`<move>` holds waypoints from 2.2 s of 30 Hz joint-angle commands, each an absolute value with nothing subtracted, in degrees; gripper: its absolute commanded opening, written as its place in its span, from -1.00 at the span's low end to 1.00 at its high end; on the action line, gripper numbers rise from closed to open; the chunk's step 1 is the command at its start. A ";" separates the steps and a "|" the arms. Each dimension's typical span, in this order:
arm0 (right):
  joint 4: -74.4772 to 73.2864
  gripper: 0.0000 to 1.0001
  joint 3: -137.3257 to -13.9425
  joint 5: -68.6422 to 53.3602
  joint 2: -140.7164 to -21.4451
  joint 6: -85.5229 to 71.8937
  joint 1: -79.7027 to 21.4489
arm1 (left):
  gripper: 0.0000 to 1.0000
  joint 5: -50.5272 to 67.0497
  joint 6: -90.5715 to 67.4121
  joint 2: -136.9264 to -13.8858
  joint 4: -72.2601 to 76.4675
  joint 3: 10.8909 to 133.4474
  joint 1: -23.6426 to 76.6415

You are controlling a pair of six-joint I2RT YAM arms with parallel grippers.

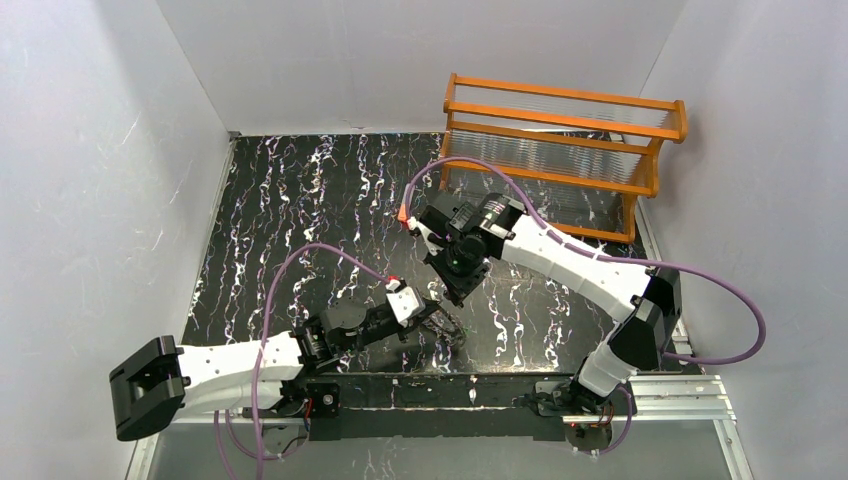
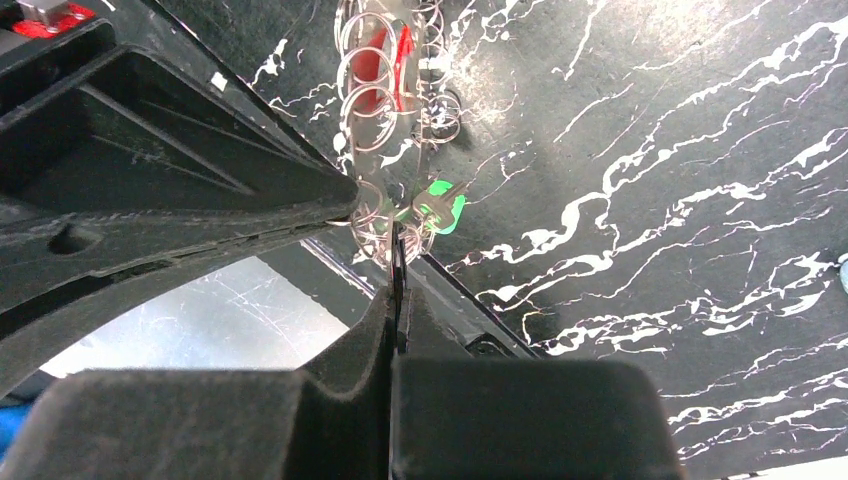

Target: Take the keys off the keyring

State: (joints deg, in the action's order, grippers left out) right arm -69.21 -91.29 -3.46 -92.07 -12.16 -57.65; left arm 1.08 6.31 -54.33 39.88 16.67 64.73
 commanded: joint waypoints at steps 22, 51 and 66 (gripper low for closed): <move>-49.85 -0.29 -69.40 -9.68 -81.97 -2.28 -55.20 | -1.00 4.17 5.19 -49.40 48.96 9.11 65.48; 18.44 0.02 -25.25 -36.97 -49.66 15.20 -47.24 | -1.00 28.92 -2.31 -52.88 52.91 14.26 52.89; 31.77 -0.07 -19.72 -40.81 -51.71 12.25 -47.02 | -1.00 38.33 -4.72 -56.77 53.85 18.08 49.13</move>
